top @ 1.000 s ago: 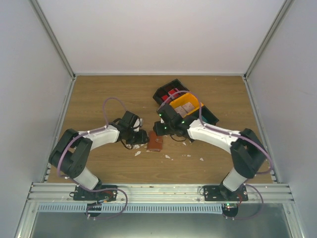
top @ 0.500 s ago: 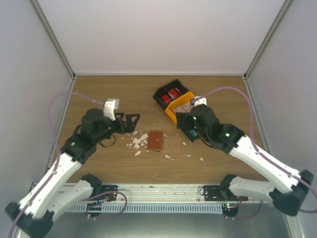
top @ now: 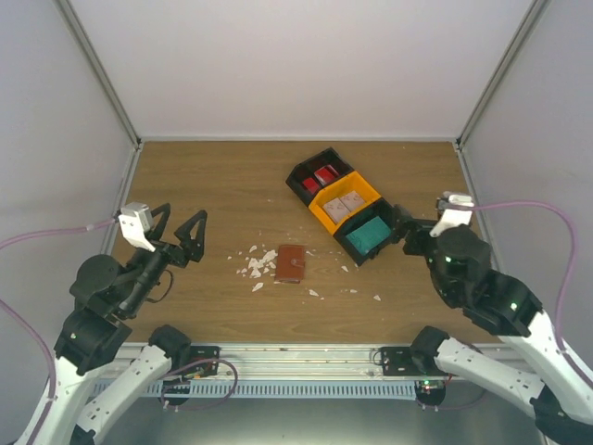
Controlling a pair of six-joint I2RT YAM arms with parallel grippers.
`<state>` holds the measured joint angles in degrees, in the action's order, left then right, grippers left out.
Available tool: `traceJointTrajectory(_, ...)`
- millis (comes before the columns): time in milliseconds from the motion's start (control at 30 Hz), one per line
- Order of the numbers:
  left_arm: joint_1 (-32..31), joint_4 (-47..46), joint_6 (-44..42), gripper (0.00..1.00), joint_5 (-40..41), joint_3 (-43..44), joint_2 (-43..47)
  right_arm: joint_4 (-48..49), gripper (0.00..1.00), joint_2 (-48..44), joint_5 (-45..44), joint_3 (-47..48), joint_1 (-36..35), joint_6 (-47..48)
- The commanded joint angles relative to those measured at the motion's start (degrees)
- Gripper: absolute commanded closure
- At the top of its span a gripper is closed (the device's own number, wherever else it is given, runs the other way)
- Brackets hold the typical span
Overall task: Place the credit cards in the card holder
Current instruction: Reset both arms
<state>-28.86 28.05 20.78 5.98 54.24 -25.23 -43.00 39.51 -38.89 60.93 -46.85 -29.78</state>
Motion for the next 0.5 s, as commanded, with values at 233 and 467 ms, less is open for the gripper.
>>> traceJointTrajectory(233,-0.1,3.5,-0.8,0.01,10.3,0.3,2.7,2.5,0.0,-12.3,-8.2,-3.6,0.2,0.8)
traceJointTrajectory(467,-0.1,3.4,-0.8,0.01,12.3,-0.6,3.8,3.6,0.0,-11.8,-8.2,-4.2,0.2,1.2)
